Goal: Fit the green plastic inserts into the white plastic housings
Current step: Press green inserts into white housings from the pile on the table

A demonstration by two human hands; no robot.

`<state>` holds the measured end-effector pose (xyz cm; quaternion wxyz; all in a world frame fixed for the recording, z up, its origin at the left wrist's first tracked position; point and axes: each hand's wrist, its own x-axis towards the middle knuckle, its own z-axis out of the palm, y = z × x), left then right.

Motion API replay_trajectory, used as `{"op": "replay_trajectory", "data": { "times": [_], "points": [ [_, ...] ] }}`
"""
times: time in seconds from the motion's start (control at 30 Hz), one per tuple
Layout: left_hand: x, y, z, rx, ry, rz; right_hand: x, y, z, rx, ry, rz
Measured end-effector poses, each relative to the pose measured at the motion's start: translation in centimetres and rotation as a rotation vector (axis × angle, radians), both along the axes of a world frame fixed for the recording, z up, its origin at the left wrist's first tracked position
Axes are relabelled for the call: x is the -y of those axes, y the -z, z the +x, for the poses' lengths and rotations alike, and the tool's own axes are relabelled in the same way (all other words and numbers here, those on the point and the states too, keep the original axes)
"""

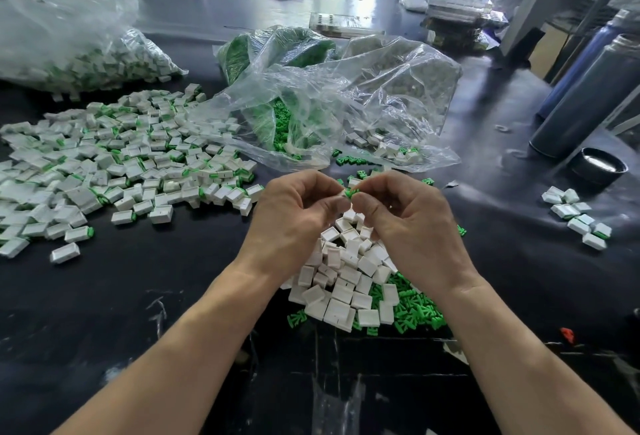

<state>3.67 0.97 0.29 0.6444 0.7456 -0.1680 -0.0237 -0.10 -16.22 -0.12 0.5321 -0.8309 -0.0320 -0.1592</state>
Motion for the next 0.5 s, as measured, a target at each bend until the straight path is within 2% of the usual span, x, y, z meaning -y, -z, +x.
{"op": "replay_trajectory", "data": {
  "times": [0.33,0.5],
  "points": [
    [-0.43,0.36,0.38,0.181,-0.017,0.184,-0.08,-0.66,-0.61,-0.001,-0.024,-0.07],
    [-0.47,0.28,0.34,0.214,-0.033,0.251,-0.16,-0.78,-0.82,0.018,-0.029,-0.122]
  ]
}}
